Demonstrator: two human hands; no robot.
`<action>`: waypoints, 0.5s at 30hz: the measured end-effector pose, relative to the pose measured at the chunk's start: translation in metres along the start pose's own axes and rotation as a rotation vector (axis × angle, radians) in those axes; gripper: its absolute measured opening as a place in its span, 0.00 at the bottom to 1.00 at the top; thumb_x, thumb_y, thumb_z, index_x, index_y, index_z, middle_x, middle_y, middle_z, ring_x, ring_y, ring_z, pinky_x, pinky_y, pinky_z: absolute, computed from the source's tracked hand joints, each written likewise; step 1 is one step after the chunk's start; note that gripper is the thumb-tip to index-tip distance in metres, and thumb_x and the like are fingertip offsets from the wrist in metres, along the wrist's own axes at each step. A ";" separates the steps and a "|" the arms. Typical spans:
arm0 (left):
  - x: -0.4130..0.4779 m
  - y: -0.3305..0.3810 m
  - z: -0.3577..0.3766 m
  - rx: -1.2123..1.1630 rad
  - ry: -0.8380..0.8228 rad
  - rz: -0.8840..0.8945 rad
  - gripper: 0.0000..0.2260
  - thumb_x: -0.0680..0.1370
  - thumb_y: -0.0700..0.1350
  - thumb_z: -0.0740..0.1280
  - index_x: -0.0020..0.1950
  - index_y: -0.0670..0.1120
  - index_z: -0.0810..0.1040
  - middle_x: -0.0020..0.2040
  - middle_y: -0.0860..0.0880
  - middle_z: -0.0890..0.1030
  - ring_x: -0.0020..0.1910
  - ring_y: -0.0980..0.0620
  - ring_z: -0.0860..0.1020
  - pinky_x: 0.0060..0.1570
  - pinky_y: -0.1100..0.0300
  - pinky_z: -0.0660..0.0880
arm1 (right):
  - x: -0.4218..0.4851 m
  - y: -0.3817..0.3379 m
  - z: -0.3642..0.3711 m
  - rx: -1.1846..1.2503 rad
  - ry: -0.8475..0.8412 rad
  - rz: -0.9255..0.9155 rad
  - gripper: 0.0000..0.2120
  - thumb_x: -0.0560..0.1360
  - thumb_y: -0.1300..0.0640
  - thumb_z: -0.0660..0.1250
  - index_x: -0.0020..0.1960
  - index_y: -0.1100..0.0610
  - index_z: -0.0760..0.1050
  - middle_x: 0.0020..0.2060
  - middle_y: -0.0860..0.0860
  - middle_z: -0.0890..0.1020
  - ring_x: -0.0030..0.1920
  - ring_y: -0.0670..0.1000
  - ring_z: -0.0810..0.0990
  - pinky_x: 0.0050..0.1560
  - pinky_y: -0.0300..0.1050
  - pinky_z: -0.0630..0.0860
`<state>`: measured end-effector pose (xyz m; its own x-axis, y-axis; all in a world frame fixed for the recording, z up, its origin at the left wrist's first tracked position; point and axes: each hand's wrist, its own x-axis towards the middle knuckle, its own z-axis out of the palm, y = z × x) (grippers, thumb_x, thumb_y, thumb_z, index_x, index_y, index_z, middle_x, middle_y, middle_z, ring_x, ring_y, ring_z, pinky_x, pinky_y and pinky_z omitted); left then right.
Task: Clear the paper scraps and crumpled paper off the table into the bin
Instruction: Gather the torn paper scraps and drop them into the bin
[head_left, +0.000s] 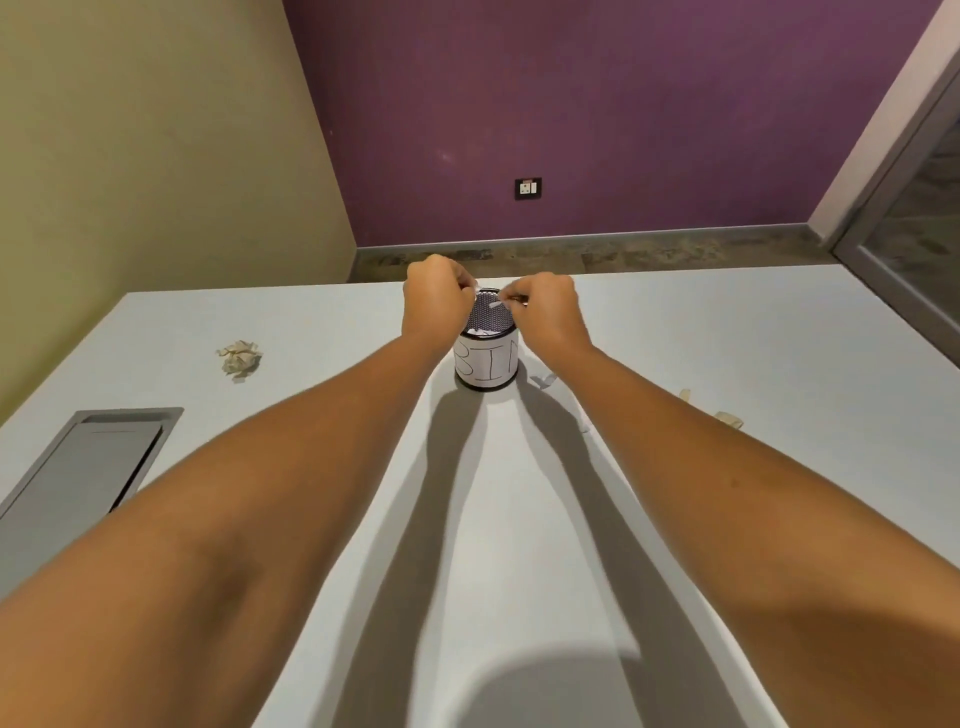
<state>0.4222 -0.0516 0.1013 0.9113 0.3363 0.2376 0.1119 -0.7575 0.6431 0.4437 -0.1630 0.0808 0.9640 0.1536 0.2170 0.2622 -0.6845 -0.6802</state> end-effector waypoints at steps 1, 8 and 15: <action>0.004 0.000 0.003 0.016 -0.025 -0.005 0.09 0.75 0.35 0.64 0.51 0.36 0.82 0.51 0.39 0.83 0.50 0.43 0.81 0.56 0.53 0.77 | 0.004 -0.002 0.003 -0.034 -0.042 -0.017 0.11 0.77 0.65 0.62 0.55 0.62 0.79 0.54 0.59 0.82 0.53 0.57 0.80 0.57 0.45 0.76; 0.007 -0.008 0.015 0.014 -0.025 -0.070 0.11 0.76 0.33 0.63 0.55 0.37 0.80 0.55 0.38 0.82 0.53 0.42 0.80 0.56 0.53 0.77 | 0.008 -0.001 0.014 0.040 -0.053 0.032 0.13 0.78 0.64 0.61 0.61 0.62 0.75 0.59 0.60 0.79 0.58 0.58 0.78 0.61 0.48 0.74; -0.016 -0.010 0.026 0.094 0.010 0.269 0.09 0.76 0.37 0.63 0.51 0.42 0.82 0.50 0.42 0.83 0.49 0.44 0.79 0.55 0.52 0.76 | -0.019 0.036 -0.003 0.147 0.145 0.144 0.13 0.77 0.68 0.59 0.53 0.62 0.80 0.52 0.57 0.83 0.48 0.53 0.80 0.43 0.29 0.75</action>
<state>0.4166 -0.0637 0.0721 0.9093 0.1212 0.3981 -0.0971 -0.8685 0.4861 0.4343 -0.1922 0.0543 0.9784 -0.0491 0.2009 0.1359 -0.5794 -0.8036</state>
